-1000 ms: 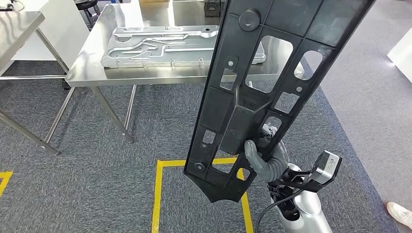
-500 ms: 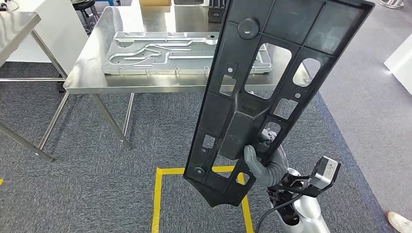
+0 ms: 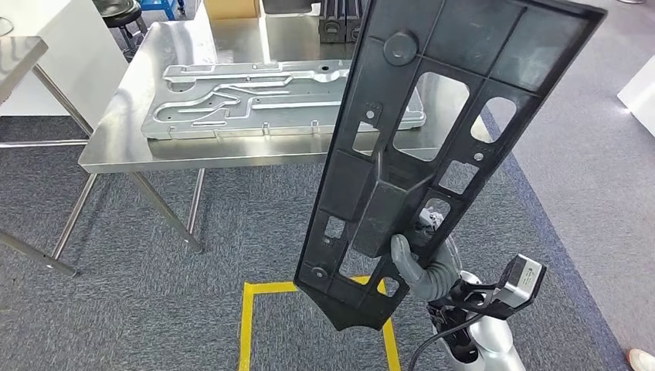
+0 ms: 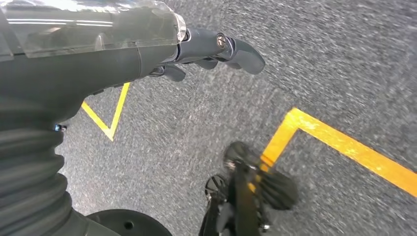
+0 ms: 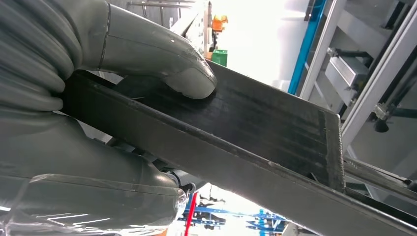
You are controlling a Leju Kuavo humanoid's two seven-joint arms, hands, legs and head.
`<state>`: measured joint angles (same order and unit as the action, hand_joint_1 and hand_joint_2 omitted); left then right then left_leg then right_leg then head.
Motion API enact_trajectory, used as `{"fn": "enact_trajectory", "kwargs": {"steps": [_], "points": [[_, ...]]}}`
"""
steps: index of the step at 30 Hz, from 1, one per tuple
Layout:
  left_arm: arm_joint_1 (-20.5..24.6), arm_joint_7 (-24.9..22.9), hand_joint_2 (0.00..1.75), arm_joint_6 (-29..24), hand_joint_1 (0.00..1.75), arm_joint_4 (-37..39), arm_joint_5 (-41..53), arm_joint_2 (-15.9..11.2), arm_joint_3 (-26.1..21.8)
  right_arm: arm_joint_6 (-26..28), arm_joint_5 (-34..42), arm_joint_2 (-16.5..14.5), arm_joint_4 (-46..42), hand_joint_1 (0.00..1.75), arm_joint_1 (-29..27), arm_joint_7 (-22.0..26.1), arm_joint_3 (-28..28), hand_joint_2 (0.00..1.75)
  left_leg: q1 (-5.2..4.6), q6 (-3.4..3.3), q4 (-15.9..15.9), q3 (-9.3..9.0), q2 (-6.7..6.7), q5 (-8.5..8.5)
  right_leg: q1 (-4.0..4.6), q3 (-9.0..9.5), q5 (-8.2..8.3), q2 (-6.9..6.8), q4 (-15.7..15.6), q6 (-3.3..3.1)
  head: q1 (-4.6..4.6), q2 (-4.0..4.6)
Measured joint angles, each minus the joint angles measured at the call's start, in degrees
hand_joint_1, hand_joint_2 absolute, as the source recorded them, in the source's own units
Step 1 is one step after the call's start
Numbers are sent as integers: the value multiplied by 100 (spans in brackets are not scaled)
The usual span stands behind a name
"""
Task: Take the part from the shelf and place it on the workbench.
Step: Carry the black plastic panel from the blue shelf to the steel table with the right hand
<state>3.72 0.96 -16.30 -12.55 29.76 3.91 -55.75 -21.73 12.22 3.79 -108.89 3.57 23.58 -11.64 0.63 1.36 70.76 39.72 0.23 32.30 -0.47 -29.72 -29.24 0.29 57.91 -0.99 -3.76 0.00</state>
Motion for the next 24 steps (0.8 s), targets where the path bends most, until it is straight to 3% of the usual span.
{"fn": "enact_trajectory", "kwargs": {"steps": [2, 4, 7, 8, 10, 12, 14, 15, 16, 18, 19, 20, 22, 24], "points": [[-11, -3, 175, 1, 0, 1, 2, 0, 2, -2, 0, 1, 2, 175, -7, 2, 0, 175, -10, -43, -697, -157, -3, -544, 4, 159, -127, 6, 3, 38, 1, 0], [-17, -24, 175, -6, 0, 3, -1, 0, 2, -4, -3, 2, 4, 175, -11, 4, 0, 175, -47, -106, -1072, -272, -12, -840, 8, 266, -241, 17, -10, 105, 1, 0], [-9, -62, 175, -24, 0, 4, -6, 2, 3, -8, -9, 3, -5, 175, -11, 7, -1, 175, -64, -221, -1152, -430, -2, -782, 3, 323, -228, 21, 135, 221, 1, 0], [-2, -68, 175, -26, 0, 4, -8, 3, 3, -11, -10, 3, -13, 175, -3, 9, -1, 175, -53, -259, -1184, -503, 5, -749, -1, 230, -177, 13, 349, 252, 1, 0], [10, -72, 175, -28, 0, 4, -10, 5, 3, -19, -10, 3, -25, 175, 8, 12, 0, 175, -41, -311, -1229, -643, 10, -663, -17, -206, -215, 0, 1001, 302, 1, 0], [10, -72, 175, -29, 0, 4, -10, 6, 3, -24, -11, 4, -25, 175, -8, 11, 0, 175, -39, -333, -1235, -779, 17, -536, -25, -747, -510, 0, 1600, 335, 0, 0], [1, -66, 175, -23, 0, 4, -9, 7, 3, -24, -13, 8, -24, 175, -23, 9, 1, 175, -40, -325, -1235, -962, 33, -382, -28, -1065, -731, -1, 1669, 342, 0, 0], [-6, -58, 175, -16, 0, 4, -9, 10, 3, -26, -13, 10, -24, 175, -23, 9, 1, 175, -40, -316, -1235, -1077, 40, -295, -27, -1110, -666, -2, 1462, 333, 0, 0], [-11, -49, 175, -8, 0, 4, -7, 16, 4, -31, -13, 13, -24, 175, -23, 9, 2, 175, -40, -304, -1240, -1183, 45, -203, -22, -1101, -426, -5, 1136, 311, 0, 0], [-16, -30, 175, 8, 0, 17, -1, 39, 4, -42, -15, 16, -7, 175, -22, 10, 3, 175, -50, -269, -1251, -1366, 54, -36, 10, -1061, 344, -13, 487, 239, 1, 0], [-9, -20, 175, 13, 0, 23, 3, 46, 5, -49, -18, 17, 4, 175, -18, 8, 3, 175, -54, -242, -1290, -1418, 59, 25, 30, -1043, 627, -16, 305, 197, 2, 0], [-1, -11, 175, 16, 0, 29, 5, 51, 5, -56, -20, 19, 15, 175, -12, 8, 3, 175, -58, -211, -1314, -1480, 64, 46, 43, -1023, 761, -11, 211, 155, 2, 0], [21, 3, 175, 17, 0, 28, 7, 46, 5, -69, -22, 21, 21, 175, 28, 7, 3, 175, -59, -137, -1236, -1499, 65, -37, 35, -887, 683, 5, 121, 78, 3, 0], [39, 3, 175, 18, 0, 29, 5, 44, 5, -83, -22, 21, 23, 175, 75, 9, 5, 175, -53, -87, -705, -1243, 49, -217, 13, -678, 592, 3, 10, 10, 3, 0]]}}
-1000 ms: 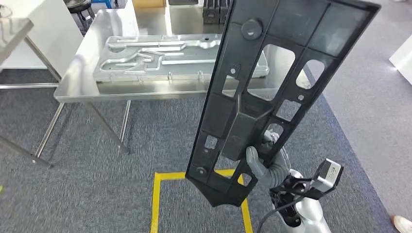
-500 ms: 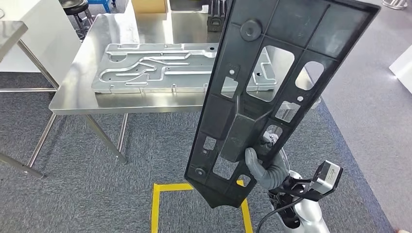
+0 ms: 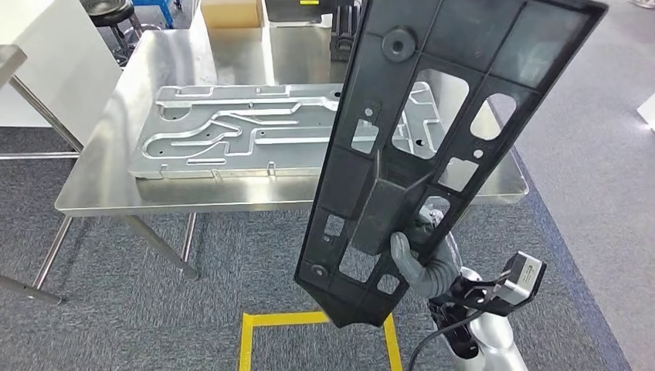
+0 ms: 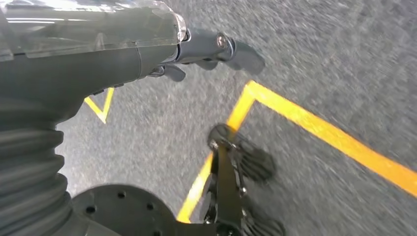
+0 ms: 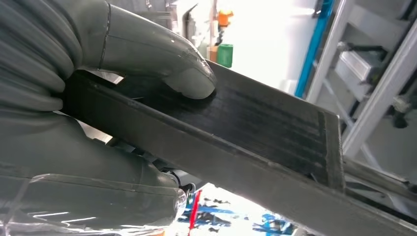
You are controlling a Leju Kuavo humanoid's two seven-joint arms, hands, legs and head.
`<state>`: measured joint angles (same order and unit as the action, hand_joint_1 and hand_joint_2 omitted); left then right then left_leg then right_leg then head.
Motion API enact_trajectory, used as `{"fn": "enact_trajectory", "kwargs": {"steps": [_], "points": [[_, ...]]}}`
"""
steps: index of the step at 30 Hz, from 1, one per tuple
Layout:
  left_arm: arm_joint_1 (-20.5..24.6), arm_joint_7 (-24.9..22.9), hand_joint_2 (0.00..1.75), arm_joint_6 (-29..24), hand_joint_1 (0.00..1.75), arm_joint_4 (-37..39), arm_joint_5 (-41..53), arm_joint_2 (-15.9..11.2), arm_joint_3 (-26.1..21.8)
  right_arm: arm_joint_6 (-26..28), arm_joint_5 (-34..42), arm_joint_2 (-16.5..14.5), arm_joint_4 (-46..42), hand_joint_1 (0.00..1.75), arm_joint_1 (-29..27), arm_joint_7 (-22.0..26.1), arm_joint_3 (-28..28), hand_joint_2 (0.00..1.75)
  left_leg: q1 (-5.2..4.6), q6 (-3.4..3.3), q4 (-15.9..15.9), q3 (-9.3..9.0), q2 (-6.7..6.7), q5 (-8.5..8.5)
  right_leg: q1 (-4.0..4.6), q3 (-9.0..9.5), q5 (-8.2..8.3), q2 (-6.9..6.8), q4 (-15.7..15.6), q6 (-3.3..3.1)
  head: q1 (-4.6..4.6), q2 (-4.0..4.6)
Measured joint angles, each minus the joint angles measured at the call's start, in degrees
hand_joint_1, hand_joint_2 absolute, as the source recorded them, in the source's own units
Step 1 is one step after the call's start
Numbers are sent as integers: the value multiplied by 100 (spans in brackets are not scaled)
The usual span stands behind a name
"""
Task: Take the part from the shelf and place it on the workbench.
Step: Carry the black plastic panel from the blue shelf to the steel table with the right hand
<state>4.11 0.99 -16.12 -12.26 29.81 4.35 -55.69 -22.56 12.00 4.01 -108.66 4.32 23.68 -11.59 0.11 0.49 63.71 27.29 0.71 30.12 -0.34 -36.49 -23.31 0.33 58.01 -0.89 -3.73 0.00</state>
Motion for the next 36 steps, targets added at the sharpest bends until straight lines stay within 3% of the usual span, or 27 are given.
{"fn": "enact_trajectory", "kwargs": {"steps": [1, 2, 3, 5, 6, 7, 10, 11, 13, 15, 16, 18, 19, 20, 21, 23, 24, 25, 27, 30, 32, 34, 35, 36], "points": [[7, -7, 175, 1, 0, 1, -2, 1, 0, -5, 0, -1, 4, 175, 18, 0, 0, 175, 11, 18, 368, 240, -11, 2, -8, 112, -54, -6, -43, -21, -1, 0], [8, -19, 175, 1, 0, 2, -7, 5, 0, -11, 0, -1, 11, 175, 36, 0, 1, 175, 18, 34, 707, 495, -18, 118, -8, 219, -116, -12, -69, -36, -1, 0], [3, -32, 175, 1, 0, 3, -20, 8, -1, -15, -3, -1, 21, 175, 54, -3, 1, 175, 27, 54, 942, 727, -23, 348, -9, 324, -186, -10, -83, -39, -1, 0], [-15, -37, 175, 0, 0, 4, -51, 9, -3, -1, -100, 1, 37, 175, 109, -14, 0, 175, 45, 85, 1001, 1024, -28, 808, -14, 539, -341, 9, -91, -32, -1, 0], [-22, -27, 175, 1, 0, 4, -63, 9, -5, 27, -236, 3, 42, 175, 162, -26, 3, 175, 53, 93, 842, 1089, -30, 850, -18, 648, -424, 20, -91, -23, -1, 0], [-28, -14, 175, 1, 0, 4, -66, 9, -6, 69, -435, 9, 45, 175, 252, -60, 16, 175, 61, 88, 570, 1115, -33, 664, -21, 759, -510, 30, -90, -9, -1, 0], [-53, 24, 175, -5, 0, 12, -55, 14, -7, 249, -1165, 119, 109, 175, 813, -360, 125, 175, 49, 17, -294, 1174, -60, -617, -6, 968, -760, 78, -33, 77, 0, 0], [-55, 39, 175, -6, 0, 15, -45, 16, -7, 334, -1442, 211, 172, 175, 1107, -503, 172, 175, 31, -20, -392, 1197, -65, -856, 1, 984, -826, 96, -12, 121, 0, 0], [-35, 79, 175, 14, 0, 17, 1, 22, -8, 627, -2257, 514, 419, 175, 1826, -741, 252, 175, 12, -104, -388, 1199, -62, -895, -10, 1001, -918, 107, -9, 212, 0, 0], [-5, 131, 175, 58, 0, 17, 77, 32, -5, 1138, -3542, 972, 850, 175, 2645, -888, 263, 175, 17, -186, -416, 1176, -46, -876, -34, 939, -1050, 62, 157, 277, 1, 0], [5, 156, 175, 78, 0, 17, 120, 36, -2, 1446, -4303, 1223, 1125, 175, 3074, -922, 227, 175, 20, -220, -432, 1161, -34, -865, -39, 807, -1181, 35, 418, 302, 1, 0], [9, 186, 175, 105, 0, 17, 220, 36, 4, 1944, -5760, 1700, 1791, 175, 3943, -937, 87, 175, 2, -270, -434, 1139, -6, -825, -39, 312, -1477, 5, 1227, 336, 1, 0], [8, 193, 175, 114, 0, 17, 272, 36, 10, 2089, -6348, 1897, 2142, 175, 4347, -933, -17, 175, -7, -283, -432, 1121, 8, -800, -38, 58, -1534, 3, 1566, 343, 1, 0], [7, 197, 175, 122, 0, 17, 322, 36, 20, 2162, -6817, 2063, 2496, 175, 4715, -929, -144, 175, -17, -291, -431, 1092, 21, -772, -37, -120, -1463, 2, 1722, 339, 1, 0], [4, 199, 175, 129, 0, 17, 373, 38, 31, 2182, -7173, 2197, 2829, 175, 5034, -925, -288, 175, -26, -293, -431, 1053, 37, -741, -33, -186, -1259, 2, 1642, 322, 1, 0], [0, 209, 175, 144, 0, 17, 455, 55, 61, 2154, -7608, 2381, 3420, 175, 5542, -923, -603, 175, -40, -291, -436, 967, 59, -685, -1, -52, -633, 1, 915, 248, 1, 0], [-1, 218, 175, 155, 0, 17, 491, 72, 77, 2140, -7721, 2445, 3686, 175, 5726, -919, -761, 175, -50, -283, -439, 936, 71, -665, 26, 51, -392, -2, 540, 203, 1, 0], [-2, 230, 175, 164, 0, 18, 524, 89, 94, 2129, -7783, 2493, 3936, 175, 5865, -914, -912, 175, -49, -270, -445, 919, 82, -654, 54, 136, -256, -4, 263, 162, 1, 0], [-1, 246, 175, 182, 0, 19, 588, 111, 131, 2106, -7766, 2560, 4391, 175, 6005, -892, -1167, 175, -40, -231, -464, 907, 97, -651, 89, 211, -234, -9, 77, 115, 1, 0], [-1, 251, 175, 186, 0, 17, 659, 118, 176, 2097, -7540, 2645, 4886, 175, 5994, -824, -1365, 175, -70, -155, -398, 928, 77, -558, 23, 321, -213, -29, -87, 72, -1, 0], [-6, 248, 175, 181, 0, 17, 678, 120, 197, 2123, -7370, 2687, 5126, 175, 5939, -801, -1433, 175, -51, -97, 122, 1175, 33, -283, -17, 391, -198, -48, -160, 49, -3, 0], [-8, 238, 175, 171, 0, 17, 685, 122, 203, 2141, -7229, 2705, 5335, 175, 5877, -774, -1488, 175, -1, -44, 870, 1564, 5, -12, -27, 404, -214, -43, -155, 44, -4, 0], [-10, 230, 175, 162, 0, 17, 687, 122, 203, 2144, -7168, 2706, 5428, 175, 5843, -752, -1513, 175, 21, -20, 1068, 1685, -7, 3, -33, 410, -229, -37, -146, 51, -4, 0], [-11, 220, 175, 152, 0, 17, 688, 121, 203, 2144, -7106, 2708, 5517, 175, 5818, -732, -1537, 175, 36, 0, 1045, 1698, -17, -92, -41, 418, -248, -31, -131, 64, -4, 0]]}}
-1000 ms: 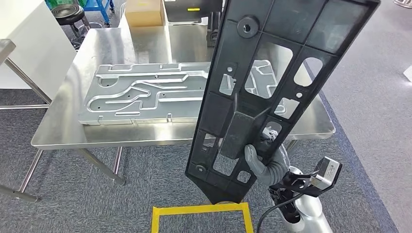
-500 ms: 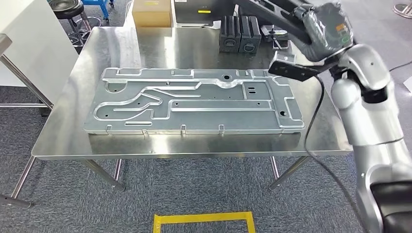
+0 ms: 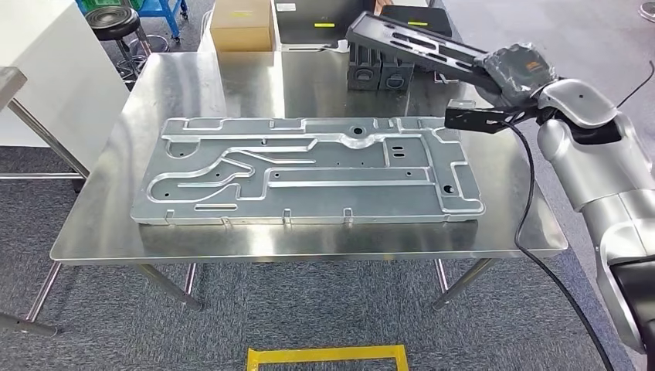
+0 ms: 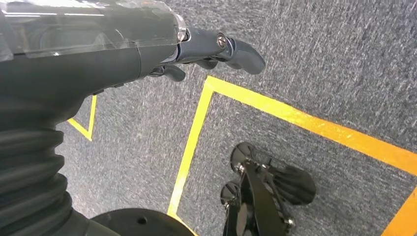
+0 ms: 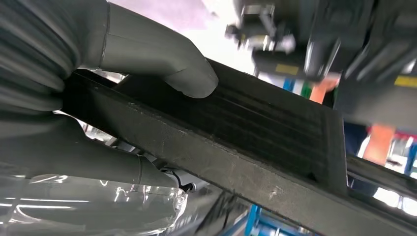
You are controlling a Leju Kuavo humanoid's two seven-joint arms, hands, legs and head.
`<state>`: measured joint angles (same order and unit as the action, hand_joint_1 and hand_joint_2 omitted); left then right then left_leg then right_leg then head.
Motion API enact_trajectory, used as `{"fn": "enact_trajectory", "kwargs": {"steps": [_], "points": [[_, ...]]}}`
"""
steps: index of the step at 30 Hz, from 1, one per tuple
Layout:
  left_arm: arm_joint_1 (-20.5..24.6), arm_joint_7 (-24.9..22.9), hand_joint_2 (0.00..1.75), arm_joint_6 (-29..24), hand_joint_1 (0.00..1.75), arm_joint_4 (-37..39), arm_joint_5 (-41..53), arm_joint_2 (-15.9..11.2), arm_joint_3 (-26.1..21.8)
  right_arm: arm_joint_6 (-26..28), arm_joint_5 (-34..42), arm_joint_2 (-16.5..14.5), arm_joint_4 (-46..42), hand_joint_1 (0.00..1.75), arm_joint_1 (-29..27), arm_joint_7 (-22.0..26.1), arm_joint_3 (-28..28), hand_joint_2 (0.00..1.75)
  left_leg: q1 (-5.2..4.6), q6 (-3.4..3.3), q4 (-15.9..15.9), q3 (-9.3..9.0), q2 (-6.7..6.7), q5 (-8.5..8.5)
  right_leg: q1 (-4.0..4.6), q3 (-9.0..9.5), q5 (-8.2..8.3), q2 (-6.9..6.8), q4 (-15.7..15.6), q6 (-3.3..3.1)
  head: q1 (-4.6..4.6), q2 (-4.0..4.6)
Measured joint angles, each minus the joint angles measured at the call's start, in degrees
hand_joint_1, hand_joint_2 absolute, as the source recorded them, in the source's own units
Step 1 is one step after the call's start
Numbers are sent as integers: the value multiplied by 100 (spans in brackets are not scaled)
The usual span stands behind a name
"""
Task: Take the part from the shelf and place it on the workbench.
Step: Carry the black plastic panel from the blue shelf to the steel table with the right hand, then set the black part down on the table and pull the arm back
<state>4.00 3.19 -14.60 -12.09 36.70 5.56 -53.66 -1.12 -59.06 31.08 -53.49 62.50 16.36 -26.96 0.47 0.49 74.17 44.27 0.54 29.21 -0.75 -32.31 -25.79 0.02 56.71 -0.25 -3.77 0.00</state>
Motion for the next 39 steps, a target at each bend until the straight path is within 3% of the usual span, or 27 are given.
{"fn": "enact_trajectory", "kwargs": {"steps": [3, 5, 8, 10, 13, 14, 15, 16, 18, 20, 23, 25, 28, 29, 30, 31, 34, 36, 39], "points": [[3, -17, 175, -24, 0, 0, -1, -3, 0, -5, 149, -2, 232, 175, -5, 25, -41, 175, 24, 14, -1052, -484, -17, -572, -23, 37, -101, 12, 75, 75, 0, 0], [8, -10, 175, -28, 0, 0, -3, -4, 0, -21, 218, -14, 395, 175, 36, 39, -55, 175, 12, -33, -1469, -689, -13, -657, -11, 24, -145, 15, 114, 139, 1, 0], [9, 19, 175, -35, 0, 0, -7, -3, -1, -57, 312, -50, 661, 175, 91, 133, -74, 175, 2, -132, -1521, -713, -5, -620, -19, 23, -175, 13, 119, 234, 2, 0], [15, 34, 175, -43, 0, 0, 2, -3, -2, -69, 353, -81, 864, 175, 168, 197, -88, 175, 20, -198, -1563, -742, -5, -627, -34, -92, -342, 7, 384, 277, 2, 0], [32, 45, 175, -59, 0, 0, 39, -2, -2, -5, 327, -171, 1242, 175, 282, 220, -136, 175, 12, -249, -1577, -763, -2, -614, -41, -689, -803, 4, 1513, 316, 1, 0], [32, 46, 175, -63, 0, 0, 50, -2, -2, 46, 311, -215, 1360, 175, 289, 225, -161, 175, 8, -254, -1576, -774, -2, -607, -42, -854, -841, 3, 1774, 320, 1, 0], [31, 49, 175, -67, 0, 0, 56, -1, -3, 110, 303, -262, 1461, 175, 287, 244, -187, 175, 6, -254, -1574, -787, -2, -599, -43, -916, -757, 3, 1812, 314, 2, 0], [30, 55, 175, -71, 0, 0, 64, -1, -3, 181, 301, -311, 1548, 175, 287, 277, -214, 175, 4, -248, -1571, -806, -2, -589, -43, -858, -563, 2, 1605, 300, 2, 0], [30, 70, 175, -75, 0, 0, 87, 2, -4, 314, 312, -406, 1657, 175, 302, 386, -257, 175, -4, -223, -1566, -838, -1, -565, -33, -513, -98, 2, 786, 249, 2, 0], [36, 82, 175, -76, 0, 0, 118, 4, -4, 407, 330, -529, 1710, 175, 330, 499, -306, 175, -20, -176, -1558, -835, -3, -556, 4, -282, 104, 6, 232, 196, 1, 0], [43, 83, 175, -76, 0, 0, 159, 2, -4, 457, 346, -766, 1751, 175, 344, 595, -404, 175, -24, -77, -1568, -829, -12, -557, 20, -261, 114, 16, 135, 122, 1, 0], [46, 82, 175, -77, 0, 0, 174, -2, -3, 484, 347, -963, 1761, 175, 346, 610, -484, 175, -27, -14, -1375, -757, -14, -411, -16, -239, 137, 12, 96, 55, 1, 0], [43, 81, 175, -75, 0, 0, 182, -2, -3, 552, 346, -1312, 1805, 175, 333, 588, -664, 175, -11, 45, -305, -284, -16, 118, -20, -229, 141, 12, 82, -2, 1, 0], [41, 81, 175, -75, 0, 0, 183, 0, -3, 575, 343, -1433, 1835, 175, 317, 565, -735, 175, -4, 57, -1, -140, -16, 212, -14, -228, 140, 19, 84, -8, 1, 0], [40, 81, 175, -76, 0, 0, 185, 1, -4, 599, 340, -1551, 1868, 175, 296, 535, -805, 175, -1, 63, 98, -89, -16, 194, -11, -226, 139, 28, 88, -10, 1, 0], [42, 81, 175, -76, 0, 0, 191, 1, -4, 623, 336, -1666, 1900, 131, 274, 504, -871, 131, 1, 62, -40, -149, -17, 69, -9, -222, 134, 38, 94, -9, 1, 0], [52, 70, 175, -86, 0, 0, 244, 1, -3, 700, 332, -1931, 1976, 0, 241, 414, -1020, 0, -4, 12, -1206, -696, -18, -458, 3, -222, 95, 48, 140, 29, 1, 0], [51, 35, 175, -106, 0, 0, 314, 4, 4, 779, 338, -2036, 2027, 0, 225, 379, -1086, 0, -18, -36, -1545, -861, -10, -531, 25, -231, 80, 37, 156, 76, 1, 0], [36, 13, 175, -120, 0, 0, 346, 16, 17, 879, 348, -2113, 2095, 0, 156, 336, -1153, 0, -9, -123, -1588, -885, 0, -554, 27, -236, 39, 25, 181, 161, 1, 0]]}}
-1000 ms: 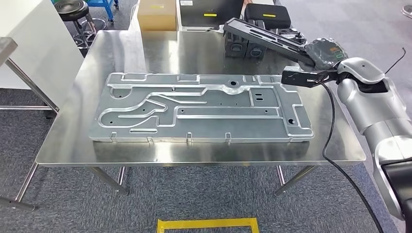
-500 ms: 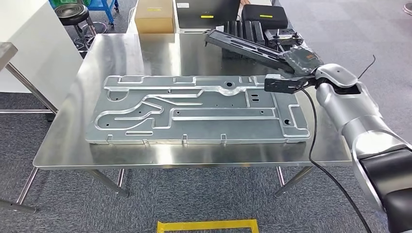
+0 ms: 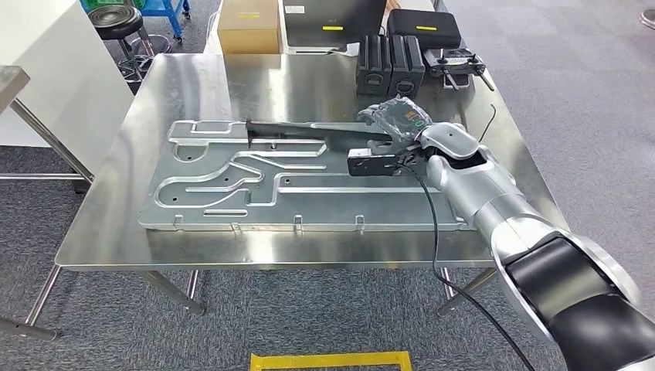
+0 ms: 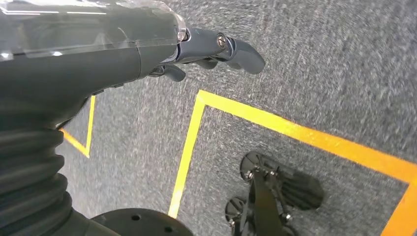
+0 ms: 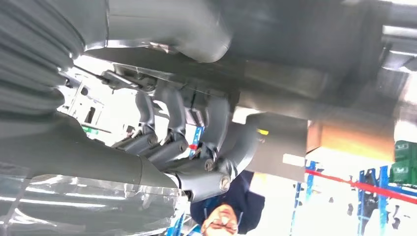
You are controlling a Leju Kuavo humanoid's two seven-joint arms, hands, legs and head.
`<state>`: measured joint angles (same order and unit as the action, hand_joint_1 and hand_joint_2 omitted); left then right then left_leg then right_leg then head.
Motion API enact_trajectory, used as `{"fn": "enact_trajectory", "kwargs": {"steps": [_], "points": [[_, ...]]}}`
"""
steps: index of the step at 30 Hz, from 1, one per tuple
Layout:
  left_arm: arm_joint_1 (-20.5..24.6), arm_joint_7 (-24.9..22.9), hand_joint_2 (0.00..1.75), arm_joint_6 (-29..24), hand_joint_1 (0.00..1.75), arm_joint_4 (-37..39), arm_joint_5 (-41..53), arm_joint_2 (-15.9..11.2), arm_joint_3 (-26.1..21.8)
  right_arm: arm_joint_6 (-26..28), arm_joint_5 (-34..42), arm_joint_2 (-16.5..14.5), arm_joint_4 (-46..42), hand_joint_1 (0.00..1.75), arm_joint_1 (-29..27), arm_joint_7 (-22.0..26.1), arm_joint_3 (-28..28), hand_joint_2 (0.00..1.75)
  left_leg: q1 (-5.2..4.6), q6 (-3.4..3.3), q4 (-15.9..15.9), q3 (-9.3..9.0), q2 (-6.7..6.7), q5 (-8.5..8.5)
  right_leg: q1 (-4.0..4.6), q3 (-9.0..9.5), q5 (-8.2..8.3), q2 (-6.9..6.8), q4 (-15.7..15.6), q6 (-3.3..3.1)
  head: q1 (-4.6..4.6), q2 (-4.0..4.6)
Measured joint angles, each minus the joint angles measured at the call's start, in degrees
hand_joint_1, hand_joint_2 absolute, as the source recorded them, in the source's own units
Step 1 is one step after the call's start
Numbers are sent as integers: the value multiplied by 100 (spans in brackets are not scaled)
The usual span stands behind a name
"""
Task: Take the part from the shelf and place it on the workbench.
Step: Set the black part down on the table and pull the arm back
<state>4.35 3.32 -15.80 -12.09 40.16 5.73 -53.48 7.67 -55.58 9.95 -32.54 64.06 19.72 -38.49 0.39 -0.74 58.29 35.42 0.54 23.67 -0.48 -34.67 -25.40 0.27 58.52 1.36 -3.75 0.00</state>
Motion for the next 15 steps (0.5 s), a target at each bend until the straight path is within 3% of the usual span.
{"fn": "enact_trajectory", "kwargs": {"steps": [1, 5, 6, 7, 9, 11, 13, 15], "points": [[-3, 3, 175, 0, 0, 0, -5, 4, 1, 27, 5, -8, 18, 0, -18, -12, -15, 0, 10, -34, -23, -10, -3, -11, -7, -54, -89, 0, 126, 28, 0, 0], [4, -6, 0, 32, 0, 0, -36, 7, -1, 66, 18, -15, 99, 0, -97, -25, -49, 0, 9, -91, -44, -21, -11, -15, -29, -708, -691, -4, 1474, 101, -1, 0], [3, -24, 0, 65, 0, 0, -52, 7, -1, 63, 20, -15, 120, 0, -131, -27, -57, 0, 3, -93, -39, -21, -11, -14, -28, -793, -692, -4, 1626, 100, -1, 0], [1, -44, 0, 107, 0, 0, -69, 7, -2, 62, 25, -16, 138, 0, -158, -31, -65, 0, -3, -95, -34, -22, -10, -12, -26, -764, -584, -4, 1544, 86, -1, 0], [-1, -65, 0, 174, 0, 0, -84, 9, -3, 67, 34, -16, 165, 0, -181, -38, -79, 0, -19, -97, -25, -28, -8, -9, -6, -399, -183, -5, 793, 14, -1, 0], [-3, -34, 0, 217, 0, 0, -93, 24, -5, 87, 44, -17, 181, 0, -189, -47, -86, 0, -41, -74, -17, -18, -5, -8, 40, -64, 57, -22, 105, -72, -1, 0], [-2, 41, 0, 245, 0, 0, -108, 34, -11, 120, 60, -19, 201, 0, -215, -53, -89, 0, -39, -22, -24, -9, -5, -15, 78, 1, 79, -32, -61, -118, -1, 0], [-3, 118, 0, 258, 0, 0, -132, 29, -24, 139, 78, -20, 224, 0, -247, -59, -91, 0, -42, 41, -26, -17, -9, -4, 53, 20, 119, -28, -119, -158, -1, 0]]}}
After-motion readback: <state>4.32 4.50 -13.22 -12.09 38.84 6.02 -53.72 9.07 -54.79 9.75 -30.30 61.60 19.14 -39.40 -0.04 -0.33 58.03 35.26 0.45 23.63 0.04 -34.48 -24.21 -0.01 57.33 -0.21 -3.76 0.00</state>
